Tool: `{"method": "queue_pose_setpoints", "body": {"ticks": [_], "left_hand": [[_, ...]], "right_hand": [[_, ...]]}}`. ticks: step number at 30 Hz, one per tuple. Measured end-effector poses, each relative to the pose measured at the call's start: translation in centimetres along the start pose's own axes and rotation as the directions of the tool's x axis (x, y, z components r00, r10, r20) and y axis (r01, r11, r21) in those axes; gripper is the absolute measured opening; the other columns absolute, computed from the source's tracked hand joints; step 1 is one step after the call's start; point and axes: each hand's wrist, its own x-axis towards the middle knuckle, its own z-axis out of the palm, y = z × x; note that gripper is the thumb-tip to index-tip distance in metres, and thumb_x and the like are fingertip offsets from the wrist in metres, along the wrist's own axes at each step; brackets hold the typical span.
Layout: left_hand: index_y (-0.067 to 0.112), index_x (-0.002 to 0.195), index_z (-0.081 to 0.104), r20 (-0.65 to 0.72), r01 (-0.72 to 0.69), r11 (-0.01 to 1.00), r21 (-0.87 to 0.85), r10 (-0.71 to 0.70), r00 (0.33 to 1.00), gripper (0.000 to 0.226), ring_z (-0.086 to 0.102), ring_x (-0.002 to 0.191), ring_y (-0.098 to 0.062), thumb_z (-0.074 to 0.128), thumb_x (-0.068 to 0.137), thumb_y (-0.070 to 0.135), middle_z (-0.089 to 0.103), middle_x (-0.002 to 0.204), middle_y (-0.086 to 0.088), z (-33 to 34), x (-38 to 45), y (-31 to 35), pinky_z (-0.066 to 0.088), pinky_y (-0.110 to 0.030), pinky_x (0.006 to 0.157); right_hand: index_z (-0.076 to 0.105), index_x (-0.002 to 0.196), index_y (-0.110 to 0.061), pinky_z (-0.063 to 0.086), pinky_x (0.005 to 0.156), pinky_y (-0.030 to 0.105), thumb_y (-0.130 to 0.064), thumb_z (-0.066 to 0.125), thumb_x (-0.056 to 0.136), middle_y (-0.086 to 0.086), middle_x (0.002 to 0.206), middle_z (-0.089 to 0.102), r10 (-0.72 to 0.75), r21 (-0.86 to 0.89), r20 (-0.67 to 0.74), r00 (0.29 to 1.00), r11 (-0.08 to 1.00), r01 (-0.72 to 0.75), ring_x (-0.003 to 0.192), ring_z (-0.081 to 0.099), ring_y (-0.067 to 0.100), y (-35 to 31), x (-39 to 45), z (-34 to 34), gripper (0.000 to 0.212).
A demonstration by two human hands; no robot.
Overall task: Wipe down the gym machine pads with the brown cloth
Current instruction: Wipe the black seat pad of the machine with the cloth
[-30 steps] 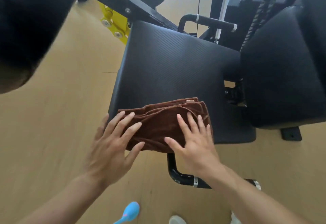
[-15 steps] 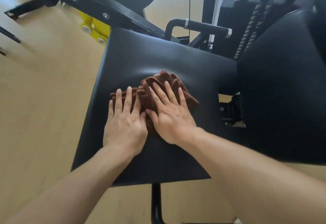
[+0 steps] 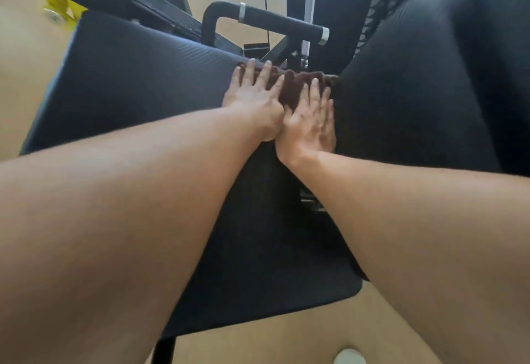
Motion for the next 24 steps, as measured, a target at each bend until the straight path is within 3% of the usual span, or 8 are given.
{"method": "queue_pose_setpoints", "body": {"ticks": [6, 10, 13, 17, 20, 24], "left_hand": [[0.031, 0.16, -0.009, 0.04, -0.133, 0.991, -0.02, 0.134, 0.99, 0.063, -0.022, 0.153, -0.03, 0.02, 0.105, 0.042, -0.017, 0.169, -0.004, -0.5, 1.9, -1.3, -0.013, -0.049, 0.124], [0.03, 0.161, -0.006, 0.04, -0.133, 0.991, -0.025, 0.134, 0.99, 0.064, -0.02, 0.154, -0.03, 0.024, 0.105, 0.039, -0.014, 0.169, -0.003, -0.6, 2.6, -0.9, -0.011, -0.05, 0.125], [0.024, 0.161, -0.004, -0.004, -0.129, 0.991, -0.023, 0.129, 0.992, 0.068, -0.014, 0.155, -0.031, 0.033, 0.105, 0.03, -0.008, 0.17, -0.007, -0.3, 1.6, -0.6, -0.006, -0.051, 0.126], [0.014, 0.161, -0.006, -0.004, -0.015, 0.997, -0.08, 0.015, 1.0, 0.076, -0.008, 0.156, -0.028, 0.039, 0.1, 0.014, -0.008, 0.17, -0.01, -0.2, -2.9, -1.8, -0.003, -0.044, 0.127], [0.013, 0.161, -0.002, 0.008, -0.049, 0.997, -0.064, 0.049, 0.999, 0.073, -0.005, 0.157, -0.026, 0.035, 0.099, 0.017, -0.005, 0.17, -0.009, 0.8, -8.2, -5.2, 0.001, -0.043, 0.127], [0.015, 0.161, 0.004, -0.005, -0.127, 0.989, -0.078, 0.127, 0.992, 0.07, -0.003, 0.157, -0.026, 0.034, 0.099, 0.024, 0.0, 0.17, -0.009, 3.2, -16.2, -5.1, 0.001, -0.041, 0.127]], "right_hand": [[0.005, 0.163, -0.014, -0.01, 0.123, 0.033, -0.037, 0.03, 0.109, -0.003, 0.173, -0.001, 0.019, 0.198, 0.018, 1.0, 0.98, -0.022, 0.157, -0.014, 0.019, -0.3, 1.1, 0.3, 0.063], [0.005, 0.163, -0.014, -0.012, 0.123, 0.034, -0.037, 0.029, 0.109, -0.004, 0.173, 0.0, 0.005, 0.191, 0.043, 0.999, 0.981, -0.013, 0.157, -0.015, 0.021, -0.2, 1.7, 0.2, 0.063], [0.003, 0.163, -0.014, -0.012, 0.124, 0.037, -0.034, 0.029, 0.109, -0.003, 0.173, -0.004, -0.021, 0.095, 0.063, 0.998, 0.995, 0.015, 0.157, -0.016, 0.024, -0.3, 1.8, -0.3, 0.063], [0.008, 0.163, -0.012, -0.011, 0.126, 0.037, -0.015, 0.037, 0.102, 0.003, 0.173, 0.002, -0.235, 0.086, 0.143, 0.961, 0.971, 0.224, 0.158, -0.009, 0.023, -2.2, 0.3, -1.8, 0.067], [0.012, 0.162, -0.007, -0.006, 0.126, 0.032, -0.013, 0.038, 0.102, 0.007, 0.172, 0.006, -0.4, 0.092, 0.175, 0.899, 0.916, 0.39, 0.159, -0.002, 0.024, -3.1, -3.8, -1.8, 0.066], [0.008, 0.162, -0.003, -0.005, 0.128, 0.037, -0.014, 0.037, 0.103, 0.01, 0.172, 0.001, -0.418, -0.032, 0.239, 0.877, 0.899, 0.437, 0.158, -0.005, 0.031, -1.3, -11.4, -1.1, 0.067]]}}
